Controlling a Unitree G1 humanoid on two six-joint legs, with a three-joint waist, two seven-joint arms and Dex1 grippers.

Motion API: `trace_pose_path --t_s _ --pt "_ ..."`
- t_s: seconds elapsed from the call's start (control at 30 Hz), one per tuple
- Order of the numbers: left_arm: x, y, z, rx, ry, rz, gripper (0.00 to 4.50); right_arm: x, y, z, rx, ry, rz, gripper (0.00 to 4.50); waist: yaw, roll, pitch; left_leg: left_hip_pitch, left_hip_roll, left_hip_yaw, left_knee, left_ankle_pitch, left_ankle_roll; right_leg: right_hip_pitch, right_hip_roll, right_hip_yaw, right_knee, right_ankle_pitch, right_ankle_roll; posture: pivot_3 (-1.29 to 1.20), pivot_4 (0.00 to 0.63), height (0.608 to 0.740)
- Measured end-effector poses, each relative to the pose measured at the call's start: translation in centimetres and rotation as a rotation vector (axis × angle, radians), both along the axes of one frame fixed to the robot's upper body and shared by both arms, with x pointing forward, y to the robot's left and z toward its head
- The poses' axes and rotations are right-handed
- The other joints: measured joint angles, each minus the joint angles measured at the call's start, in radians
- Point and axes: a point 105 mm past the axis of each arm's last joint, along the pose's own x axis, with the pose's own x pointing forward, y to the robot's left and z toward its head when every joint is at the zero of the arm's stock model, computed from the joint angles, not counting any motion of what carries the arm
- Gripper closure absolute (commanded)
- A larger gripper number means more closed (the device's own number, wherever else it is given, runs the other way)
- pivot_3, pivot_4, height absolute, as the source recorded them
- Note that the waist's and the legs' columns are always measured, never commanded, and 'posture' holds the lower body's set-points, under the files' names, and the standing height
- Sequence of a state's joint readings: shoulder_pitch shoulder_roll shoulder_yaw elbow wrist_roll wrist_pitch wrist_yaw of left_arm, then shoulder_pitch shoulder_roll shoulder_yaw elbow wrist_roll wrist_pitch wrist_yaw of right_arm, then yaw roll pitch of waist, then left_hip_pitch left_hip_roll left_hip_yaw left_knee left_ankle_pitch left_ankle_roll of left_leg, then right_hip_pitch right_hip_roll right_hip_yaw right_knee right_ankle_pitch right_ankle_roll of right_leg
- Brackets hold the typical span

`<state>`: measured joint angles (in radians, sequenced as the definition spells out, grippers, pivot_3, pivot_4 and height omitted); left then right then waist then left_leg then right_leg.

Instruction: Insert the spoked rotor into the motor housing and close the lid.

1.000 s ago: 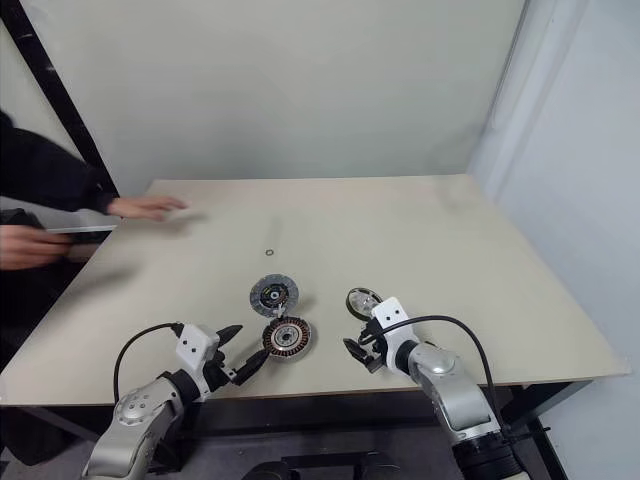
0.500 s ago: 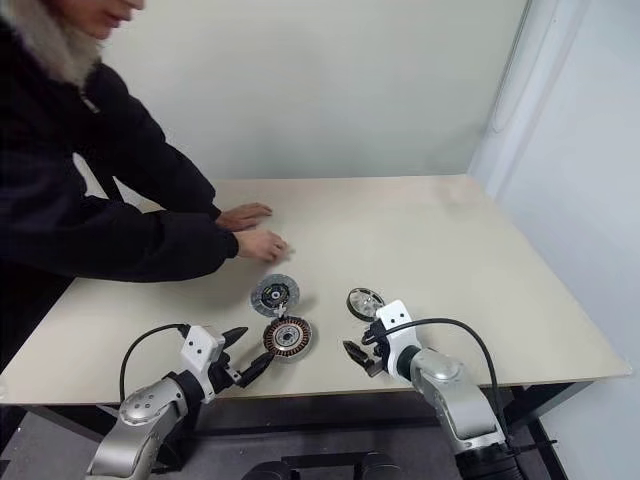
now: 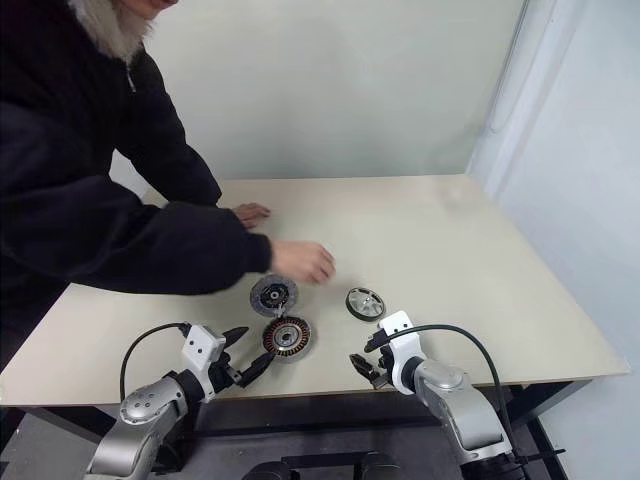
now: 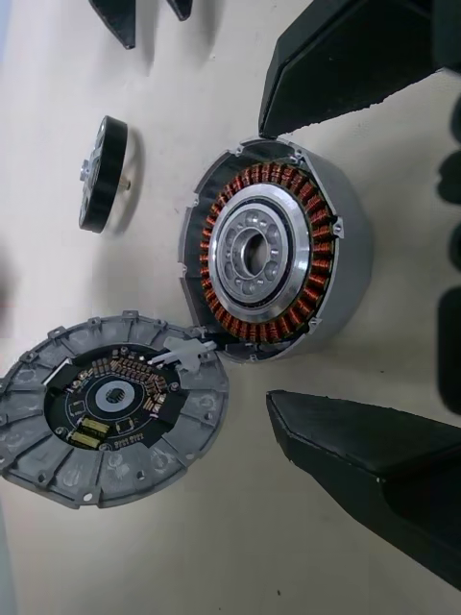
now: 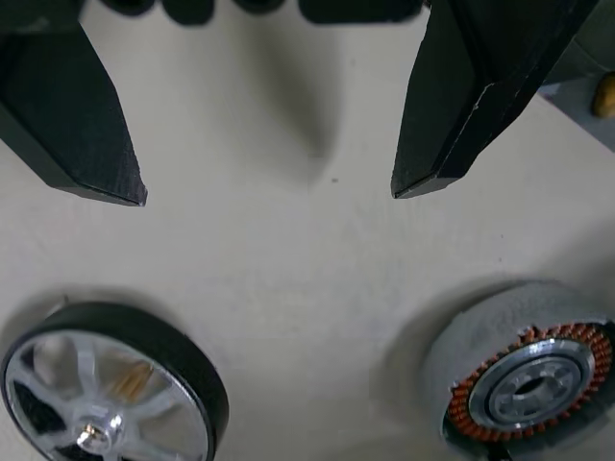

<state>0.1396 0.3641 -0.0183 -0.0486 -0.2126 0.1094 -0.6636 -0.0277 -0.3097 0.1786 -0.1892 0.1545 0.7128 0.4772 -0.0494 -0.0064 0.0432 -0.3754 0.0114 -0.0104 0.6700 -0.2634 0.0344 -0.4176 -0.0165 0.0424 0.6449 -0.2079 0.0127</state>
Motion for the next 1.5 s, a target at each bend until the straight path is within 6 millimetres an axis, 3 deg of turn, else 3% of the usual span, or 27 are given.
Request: trace_pose_path --t_s 0.87,1.5 --pt "0.2 0.1 0.1 0.013 0.003 -0.014 0.00 0.3 -0.7 -1.0 -0.068 -0.029 -0.015 0.05 0.000 0.000 0.000 0.000 0.000 0.000 0.000 0.000 0.000 0.000 0.000 0.000 0.000 0.000 0.000 0.00 0.000 0.740" --pt "0.4 0.1 0.3 0.021 -0.004 -0.018 0.00 1.6 0.6 -1.9 -0.019 -0.051 -0.044 0.05 0.000 0.000 0.000 0.000 0.000 0.000 0.000 0.000 0.000 0.000 0.000 0.000 0.000 0.000 0.000 0.00 0.000 0.740"
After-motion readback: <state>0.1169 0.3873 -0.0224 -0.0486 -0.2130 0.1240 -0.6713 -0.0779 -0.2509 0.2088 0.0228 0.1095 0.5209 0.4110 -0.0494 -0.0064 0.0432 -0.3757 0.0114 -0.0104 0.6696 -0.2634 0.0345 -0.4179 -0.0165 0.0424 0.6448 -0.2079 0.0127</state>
